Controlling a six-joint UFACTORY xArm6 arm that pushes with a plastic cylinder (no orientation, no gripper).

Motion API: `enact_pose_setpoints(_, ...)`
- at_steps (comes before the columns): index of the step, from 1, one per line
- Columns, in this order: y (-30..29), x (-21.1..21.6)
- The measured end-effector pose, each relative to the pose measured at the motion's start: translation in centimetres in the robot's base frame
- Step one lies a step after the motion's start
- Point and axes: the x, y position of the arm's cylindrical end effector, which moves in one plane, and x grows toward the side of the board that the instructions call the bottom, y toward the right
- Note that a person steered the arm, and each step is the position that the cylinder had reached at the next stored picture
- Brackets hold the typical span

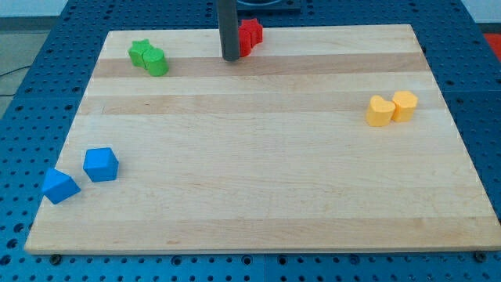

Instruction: Move the red star closer to the green star

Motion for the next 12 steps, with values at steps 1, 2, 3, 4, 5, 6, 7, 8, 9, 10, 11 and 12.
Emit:
enact_pose_setpoints(1,-0.5,0.7)
enact_pose_setpoints(2,3.5,4.6)
enact_pose_setpoints(3,15.0,-1.0)
enact_pose_setpoints(4,10.6,-6.7)
enact_pose_setpoints(5,-0.3,-6.4)
enact_pose_setpoints(6,-6.5,-4.9)
enact_pose_setpoints(7,-7.9,-4.6)
enact_pose_setpoints(8,-8.5,-4.7)
enact_pose_setpoints(9,-8.8,-4.7)
enact_pose_setpoints(10,-8.7,-4.7)
enact_pose_setpoints(11,-8.9,-4.8)
enact_pose_setpoints(12,-9.9,-5.5)
